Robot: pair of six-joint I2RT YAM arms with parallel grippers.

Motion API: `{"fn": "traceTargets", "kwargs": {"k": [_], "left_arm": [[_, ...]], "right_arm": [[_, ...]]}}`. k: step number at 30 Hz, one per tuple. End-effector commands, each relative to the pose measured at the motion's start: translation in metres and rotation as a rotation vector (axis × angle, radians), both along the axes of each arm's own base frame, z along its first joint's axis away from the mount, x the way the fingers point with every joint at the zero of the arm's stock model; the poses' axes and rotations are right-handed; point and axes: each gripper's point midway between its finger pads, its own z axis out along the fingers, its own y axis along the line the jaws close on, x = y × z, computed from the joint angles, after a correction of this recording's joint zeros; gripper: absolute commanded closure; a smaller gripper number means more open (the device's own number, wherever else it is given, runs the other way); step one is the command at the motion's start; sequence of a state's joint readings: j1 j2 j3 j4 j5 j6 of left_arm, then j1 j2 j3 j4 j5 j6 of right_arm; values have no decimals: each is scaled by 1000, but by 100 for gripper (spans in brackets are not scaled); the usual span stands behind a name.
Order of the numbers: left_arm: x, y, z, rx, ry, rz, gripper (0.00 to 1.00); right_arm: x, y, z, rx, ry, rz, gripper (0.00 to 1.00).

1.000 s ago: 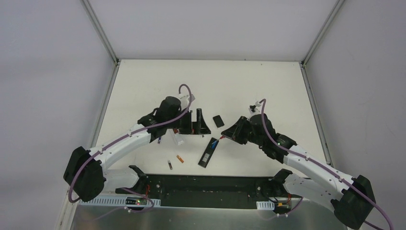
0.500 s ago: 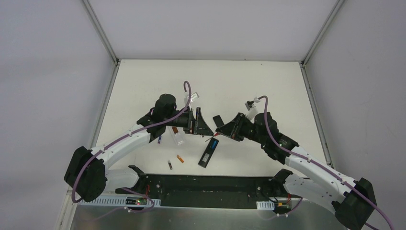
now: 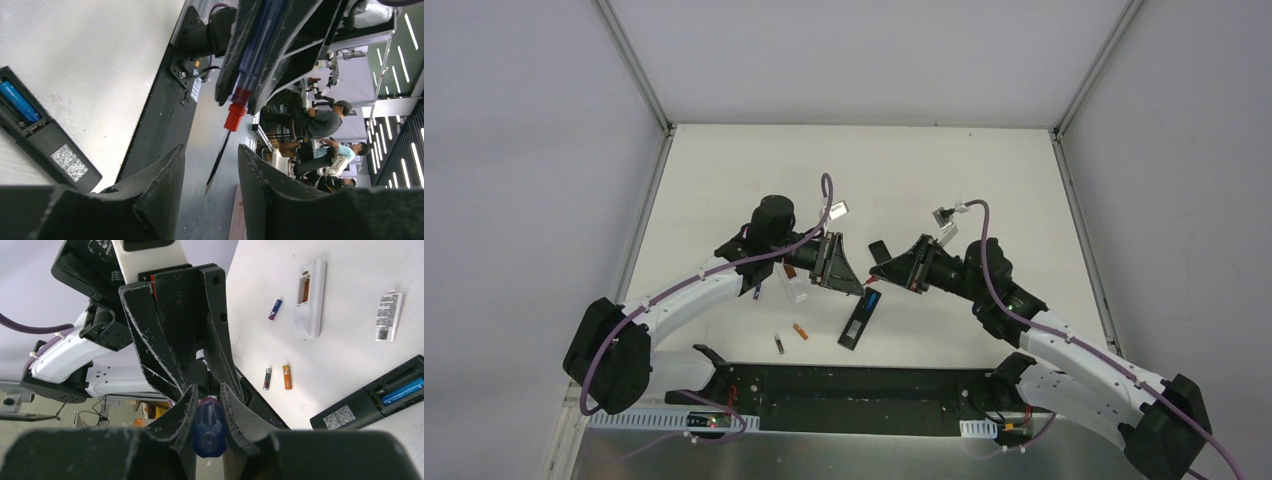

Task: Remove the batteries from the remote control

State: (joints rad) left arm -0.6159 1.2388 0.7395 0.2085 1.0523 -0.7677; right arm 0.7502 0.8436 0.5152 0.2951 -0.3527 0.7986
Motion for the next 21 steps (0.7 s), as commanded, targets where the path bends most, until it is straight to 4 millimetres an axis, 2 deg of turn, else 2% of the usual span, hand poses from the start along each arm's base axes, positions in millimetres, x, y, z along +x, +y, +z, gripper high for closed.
{"fn": "traceTargets", "kwargs": {"k": [1, 3, 6, 8, 10, 13, 21], "left_arm": [[-8, -2, 29, -104, -89, -83, 61], [-10, -2, 32, -116, -89, -95, 70], [-15, 0, 35, -127, -85, -126, 77], [-18, 1, 35, -129, -83, -135, 77], [-20, 2, 35, -132, -79, -148, 72], [-23, 3, 35, -136, -75, -161, 71], [-26, 4, 40, -150, -89, -180, 88]], "right_arm": [[-8, 6, 24, 66, -104, 76, 100], [-9, 7, 23, 69, -105, 85, 100], [-8, 7, 24, 80, -112, 83, 100], [-8, 6, 26, 91, -123, 81, 100], [-9, 6, 28, 99, -131, 82, 100], [-10, 6, 28, 106, -139, 85, 100], [-12, 6, 28, 127, -149, 100, 100]]}}
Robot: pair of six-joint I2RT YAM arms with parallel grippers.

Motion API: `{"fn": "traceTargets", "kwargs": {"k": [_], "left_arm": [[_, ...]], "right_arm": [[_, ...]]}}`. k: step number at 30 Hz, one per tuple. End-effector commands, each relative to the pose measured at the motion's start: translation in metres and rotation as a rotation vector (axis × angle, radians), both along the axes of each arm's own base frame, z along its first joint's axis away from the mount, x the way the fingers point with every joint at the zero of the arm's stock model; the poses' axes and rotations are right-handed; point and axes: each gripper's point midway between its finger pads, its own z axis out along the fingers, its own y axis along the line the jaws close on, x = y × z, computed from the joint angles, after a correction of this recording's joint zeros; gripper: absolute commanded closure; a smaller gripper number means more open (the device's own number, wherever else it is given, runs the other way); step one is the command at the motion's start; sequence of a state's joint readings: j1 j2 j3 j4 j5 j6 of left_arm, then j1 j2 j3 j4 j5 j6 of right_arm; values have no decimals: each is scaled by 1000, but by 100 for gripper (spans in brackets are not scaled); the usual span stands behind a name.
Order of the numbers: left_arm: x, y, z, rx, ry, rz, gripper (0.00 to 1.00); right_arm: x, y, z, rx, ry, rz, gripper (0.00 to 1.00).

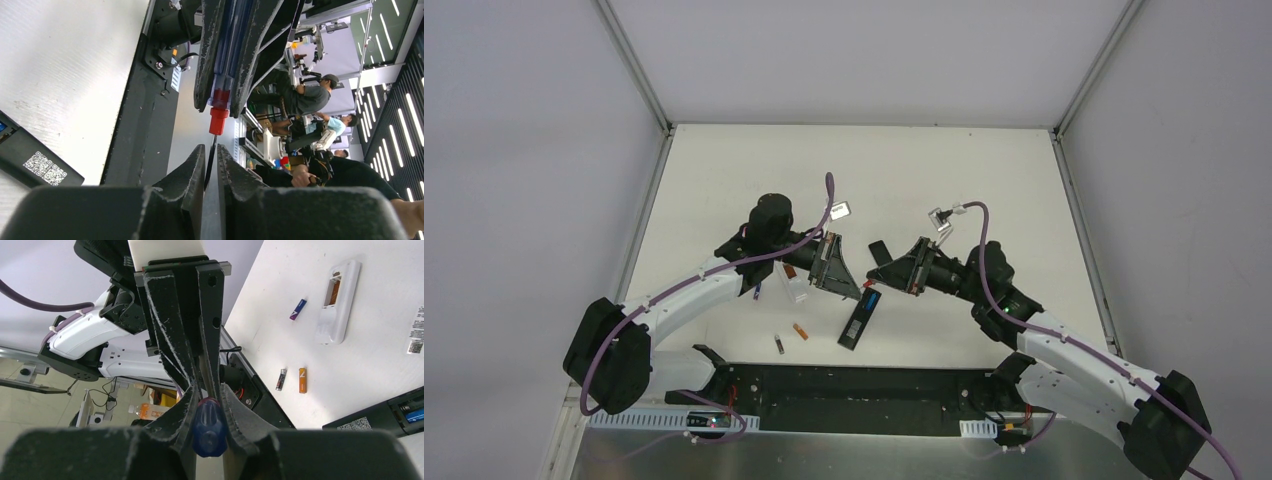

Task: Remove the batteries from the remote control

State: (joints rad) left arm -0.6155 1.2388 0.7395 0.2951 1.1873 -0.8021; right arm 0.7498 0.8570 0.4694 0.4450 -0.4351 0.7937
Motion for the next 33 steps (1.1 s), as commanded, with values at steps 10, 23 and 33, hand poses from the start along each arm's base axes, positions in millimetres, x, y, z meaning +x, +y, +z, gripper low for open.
{"fn": "traceTargets", "kwargs": {"k": [10, 23, 33], "left_arm": [[-5, 0, 22, -69, -87, -44, 100], [-21, -4, 24, -3, -82, -205, 100], [-30, -17, 13, 63, -74, -258, 100]], "right_arm": [[2, 0, 18, 65, -32, 9, 55], [-15, -21, 13, -120, -21, 172, 18], [-50, -34, 23, -147, -8, 398, 30]]}}
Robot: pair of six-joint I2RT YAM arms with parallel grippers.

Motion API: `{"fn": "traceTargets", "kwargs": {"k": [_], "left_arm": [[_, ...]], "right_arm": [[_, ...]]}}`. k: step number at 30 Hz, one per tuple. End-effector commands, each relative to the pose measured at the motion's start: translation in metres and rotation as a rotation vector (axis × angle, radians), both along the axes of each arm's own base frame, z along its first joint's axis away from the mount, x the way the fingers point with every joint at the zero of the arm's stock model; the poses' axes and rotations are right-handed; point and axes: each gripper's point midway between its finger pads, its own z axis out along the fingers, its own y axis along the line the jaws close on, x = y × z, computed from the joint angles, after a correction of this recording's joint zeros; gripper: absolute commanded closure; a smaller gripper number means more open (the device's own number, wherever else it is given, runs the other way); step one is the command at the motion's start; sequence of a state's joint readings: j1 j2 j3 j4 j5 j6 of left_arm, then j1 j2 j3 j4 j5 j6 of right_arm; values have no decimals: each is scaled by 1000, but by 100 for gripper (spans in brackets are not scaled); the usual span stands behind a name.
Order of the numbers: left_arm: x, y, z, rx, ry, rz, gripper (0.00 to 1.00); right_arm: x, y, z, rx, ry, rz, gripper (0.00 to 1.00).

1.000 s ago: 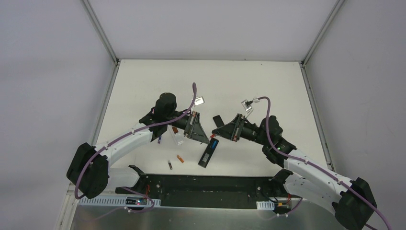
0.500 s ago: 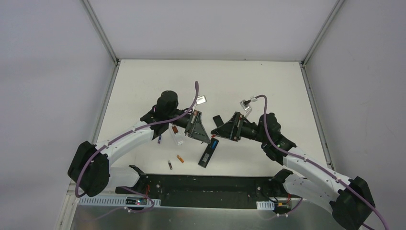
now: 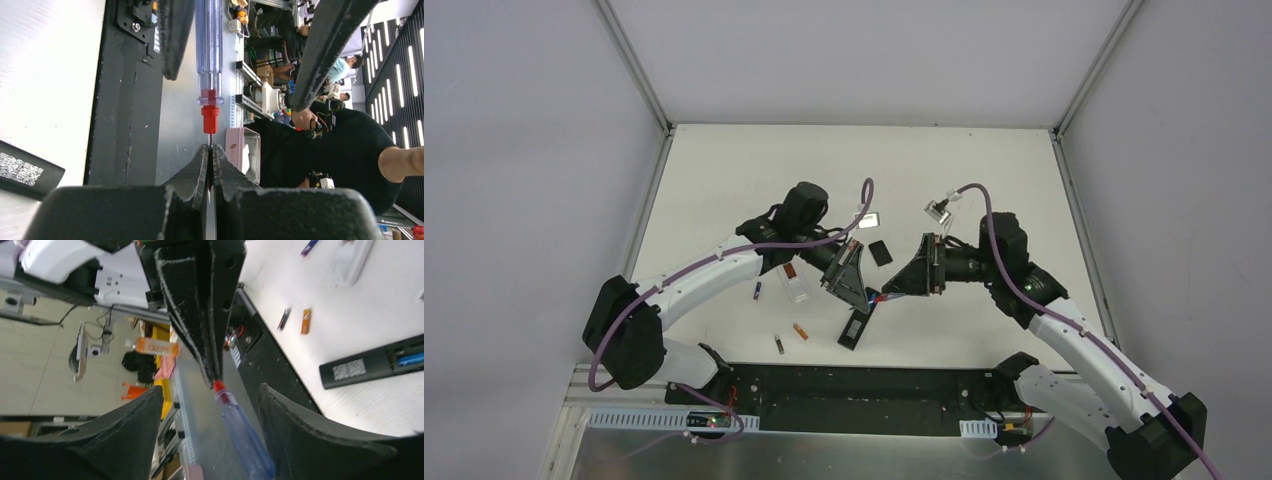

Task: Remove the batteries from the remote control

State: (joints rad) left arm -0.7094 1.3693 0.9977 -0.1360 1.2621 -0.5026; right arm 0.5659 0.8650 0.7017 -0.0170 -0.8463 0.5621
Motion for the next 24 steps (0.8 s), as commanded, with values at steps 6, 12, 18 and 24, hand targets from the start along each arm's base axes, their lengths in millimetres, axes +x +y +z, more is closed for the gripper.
{"fn": "traceTargets", "kwargs": {"k": [6, 12, 18, 24], "left_arm": [[-8, -2, 7, -15, -63, -52, 100], [-7, -3, 10, -31, -74, -65, 100], [-9, -3, 11, -39, -74, -76, 100], [-10, -2, 10, -40, -73, -79, 100]], "right_arm": [[-31, -8, 3, -23, 13, 181, 43], [-29, -6, 0, -24, 32, 181, 59], [-23, -2, 1, 6, 39, 162, 76], [-21, 1, 3, 27, 41, 159, 97]]}}
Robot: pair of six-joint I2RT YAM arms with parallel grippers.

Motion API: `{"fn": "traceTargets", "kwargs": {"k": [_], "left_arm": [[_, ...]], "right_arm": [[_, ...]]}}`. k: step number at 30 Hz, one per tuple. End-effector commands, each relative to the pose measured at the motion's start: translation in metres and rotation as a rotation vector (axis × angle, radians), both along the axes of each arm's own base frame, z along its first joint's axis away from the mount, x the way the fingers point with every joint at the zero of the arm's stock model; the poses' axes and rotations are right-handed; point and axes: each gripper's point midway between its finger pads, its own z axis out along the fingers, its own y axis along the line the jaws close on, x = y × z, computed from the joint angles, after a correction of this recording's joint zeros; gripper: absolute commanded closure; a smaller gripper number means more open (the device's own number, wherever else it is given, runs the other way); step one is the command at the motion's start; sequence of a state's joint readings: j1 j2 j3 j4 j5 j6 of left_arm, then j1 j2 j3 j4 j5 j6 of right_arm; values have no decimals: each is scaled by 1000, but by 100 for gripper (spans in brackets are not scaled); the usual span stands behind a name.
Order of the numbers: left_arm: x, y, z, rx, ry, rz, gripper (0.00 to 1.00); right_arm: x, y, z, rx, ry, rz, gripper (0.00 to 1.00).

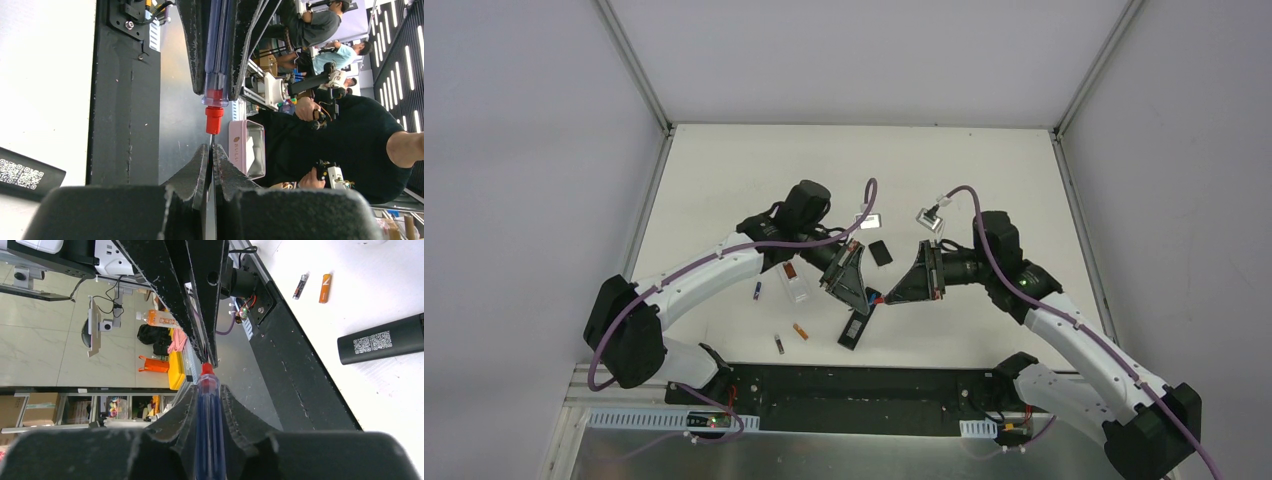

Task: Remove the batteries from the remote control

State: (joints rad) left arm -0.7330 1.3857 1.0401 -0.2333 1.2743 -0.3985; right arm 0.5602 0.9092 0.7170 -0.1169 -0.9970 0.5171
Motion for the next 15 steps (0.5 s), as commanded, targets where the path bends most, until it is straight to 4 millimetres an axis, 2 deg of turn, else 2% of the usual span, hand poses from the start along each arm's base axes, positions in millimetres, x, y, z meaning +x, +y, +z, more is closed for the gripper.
{"fn": "traceTargets", "kwargs": {"k": [1, 2, 3, 5, 6, 7, 8, 11, 13, 15], "left_arm": [[-1, -1, 11, -39, -41, -22, 100], [0, -2, 10, -35, -44, -17, 100], [2, -2, 8, -25, -48, -3, 90], [11, -5, 0, 11, -74, 54, 45], [23, -6, -7, 49, -105, 124, 25], [41, -4, -21, 118, -141, 238, 16], [54, 0, -34, 172, -176, 328, 10], [81, 18, -63, 292, -200, 508, 3], [97, 32, -82, 377, -178, 629, 1], [103, 43, -99, 450, -174, 697, 1]], "right_arm": [[3, 4, 13, 57, -45, 14, 100], [3, 4, 13, 56, -43, 15, 100], [3, 4, 13, 56, -44, 14, 100], [7, 4, 10, 43, -43, -13, 100], [10, 4, 7, 30, -45, -33, 100], [15, 3, -1, -10, -29, -67, 100], [20, 1, -7, -42, -29, -100, 100], [34, -2, -22, -118, -16, -197, 100], [46, -8, -36, -202, -2, -274, 100], [62, -18, -54, -308, 14, -376, 100]]}}
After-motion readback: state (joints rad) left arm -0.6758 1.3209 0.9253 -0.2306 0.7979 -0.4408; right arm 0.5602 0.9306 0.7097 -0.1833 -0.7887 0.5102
